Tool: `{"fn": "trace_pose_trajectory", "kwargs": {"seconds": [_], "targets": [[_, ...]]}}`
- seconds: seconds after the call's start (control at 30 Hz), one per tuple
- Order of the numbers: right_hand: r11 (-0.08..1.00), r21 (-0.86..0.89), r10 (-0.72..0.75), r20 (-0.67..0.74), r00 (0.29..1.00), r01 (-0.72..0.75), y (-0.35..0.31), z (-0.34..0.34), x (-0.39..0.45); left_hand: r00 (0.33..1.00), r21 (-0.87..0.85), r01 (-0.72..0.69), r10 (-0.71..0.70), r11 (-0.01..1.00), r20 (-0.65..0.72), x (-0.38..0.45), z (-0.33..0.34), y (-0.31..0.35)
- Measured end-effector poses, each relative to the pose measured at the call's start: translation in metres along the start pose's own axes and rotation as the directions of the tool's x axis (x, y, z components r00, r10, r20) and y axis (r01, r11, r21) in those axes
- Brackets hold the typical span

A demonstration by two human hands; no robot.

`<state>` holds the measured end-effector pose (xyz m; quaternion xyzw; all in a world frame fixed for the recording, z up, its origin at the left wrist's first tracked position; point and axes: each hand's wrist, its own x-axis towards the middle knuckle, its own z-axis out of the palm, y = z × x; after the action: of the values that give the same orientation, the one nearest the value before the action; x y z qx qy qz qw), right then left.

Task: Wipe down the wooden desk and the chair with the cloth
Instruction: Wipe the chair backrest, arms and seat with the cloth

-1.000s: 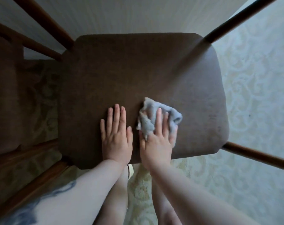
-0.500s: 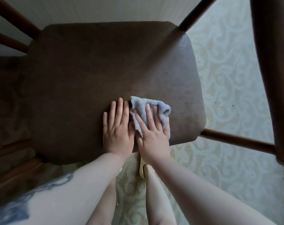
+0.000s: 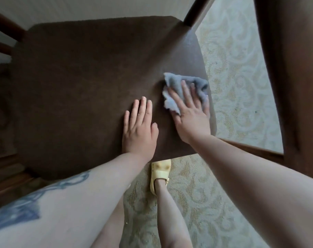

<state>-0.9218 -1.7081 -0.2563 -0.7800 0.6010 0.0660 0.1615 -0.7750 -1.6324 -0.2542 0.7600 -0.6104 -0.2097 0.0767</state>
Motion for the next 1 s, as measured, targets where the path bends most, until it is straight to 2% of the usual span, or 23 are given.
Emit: {"fn": "trace_pose_trajectory", "kwargs": {"seconds": [0.03,0.07,0.1,0.13,0.2,0.23,0.3,0.33,0.37,0.4,0.47,0.5,0.53,0.6,0.67,0.7,0.73,0.77,0.83,0.9,0.93,0.97,1.0], "targets": [[0.97,0.061,0.236,-0.02,0.971,-0.235,0.01,-0.002,0.0,1.0,0.007,-0.018,0.018,1.0,0.007,0.002,0.0,0.0],[0.9,0.113,0.426,-0.012,0.905,-0.422,0.008,-0.001,-0.003,1.0,0.013,-0.025,0.025,1.0,0.005,0.005,0.0,0.001],[0.849,0.113,0.519,0.007,0.855,-0.516,-0.002,0.0,-0.009,1.0,0.012,-0.024,0.024,1.0,-0.001,0.008,0.0,0.002],[0.862,0.074,0.503,0.006,0.864,-0.502,-0.016,0.004,-0.018,1.0,0.003,-0.02,0.02,1.0,-0.01,0.01,0.0,0.003],[0.983,0.022,0.18,0.03,0.983,-0.181,-0.044,0.01,-0.029,0.999,-0.02,0.005,-0.005,1.0,-0.035,0.016,0.002,0.004],[0.999,0.028,-0.039,0.083,0.996,0.037,-0.05,0.01,-0.028,0.998,-0.022,0.037,-0.038,0.999,-0.056,0.018,0.002,0.002],[0.939,0.017,-0.343,0.115,0.932,0.343,-0.041,0.001,0.005,0.99,-0.008,0.103,-0.103,0.995,-0.099,0.026,-0.003,-0.004],[0.934,-0.003,-0.356,0.099,0.929,0.358,-0.031,-0.005,0.027,0.99,0.006,0.104,-0.103,0.995,-0.099,0.03,-0.005,-0.007],[0.962,-0.025,-0.268,0.071,0.961,0.271,-0.021,-0.012,0.047,0.993,0.017,0.084,-0.082,0.996,-0.089,0.034,-0.006,-0.009],[0.996,-0.007,-0.092,0.034,0.995,0.092,-0.009,-0.019,0.062,0.995,0.023,0.064,-0.062,0.998,-0.076,0.037,-0.008,-0.009],[0.96,0.09,0.265,-0.005,0.964,-0.264,-0.001,-0.023,0.071,0.996,0.013,0.056,-0.055,0.998,-0.071,0.045,-0.01,-0.006],[0.937,0.097,0.341,-0.024,0.94,-0.337,-0.008,-0.02,0.064,0.995,-0.007,0.061,-0.062,0.998,-0.072,0.049,-0.011,-0.004],[0.949,0.071,0.311,-0.046,0.949,-0.308,-0.02,-0.014,0.052,0.995,-0.027,0.067,-0.069,0.997,-0.07,0.052,-0.011,-0.003],[0.999,0.005,-0.039,-0.026,0.999,0.039,-0.042,-0.004,0.028,0.993,-0.029,0.086,-0.088,0.996,-0.073,0.056,-0.011,-0.001],[0.91,0.004,-0.411,0.118,0.904,0.414,-0.046,-0.007,0.036,0.985,-0.011,0.144,-0.145,0.989,-0.098,0.06,-0.013,-0.006],[0.86,0.004,-0.505,0.15,0.85,0.51,-0.042,-0.014,0.057,0.979,-0.014,0.167,-0.168,0.986,-0.113,0.062,-0.014,-0.009],[0.854,-0.017,-0.511,0.162,0.844,0.52,-0.038,-0.02,0.078,0.979,-0.017,0.163,-0.164,0.987,-0.118,0.065,-0.015,-0.013],[0.891,-0.052,-0.44,0.153,0.885,0.452,-0.034,-0.027,0.098,0.984,-0.011,0.137,-0.138,0.99,-0.111,0.068,-0.016,-0.016],[0.992,-0.063,-0.109,0.048,0.993,0.112,-0.023,-0.034,0.123,0.993,0.026,0.09,-0.088,0.996,-0.084,0.074,-0.017,-0.019],[0.98,-0.014,0.196,-0.049,0.979,-0.197,-0.033,-0.03,0.121,0.993,0.049,0.09,-0.086,0.995,-0.077,0.08,-0.019,-0.018],[0.964,0.003,0.264,-0.064,0.962,-0.264,-0.043,-0.026,0.115,0.993,0.047,0.096,-0.092,0.994,-0.08,0.083,-0.02,-0.018],[0.967,0.021,0.255,-0.061,0.965,-0.254,-0.055,-0.023,0.108,0.991,0.036,0.104,-0.101,0.994,-0.086,0.085,-0.021,-0.018],[0.989,0.033,0.146,-0.031,0.989,-0.145,-0.066,-0.022,0.104,0.989,0.023,0.119,-0.117,0.993,-0.091,0.087,-0.022,-0.019]]}}
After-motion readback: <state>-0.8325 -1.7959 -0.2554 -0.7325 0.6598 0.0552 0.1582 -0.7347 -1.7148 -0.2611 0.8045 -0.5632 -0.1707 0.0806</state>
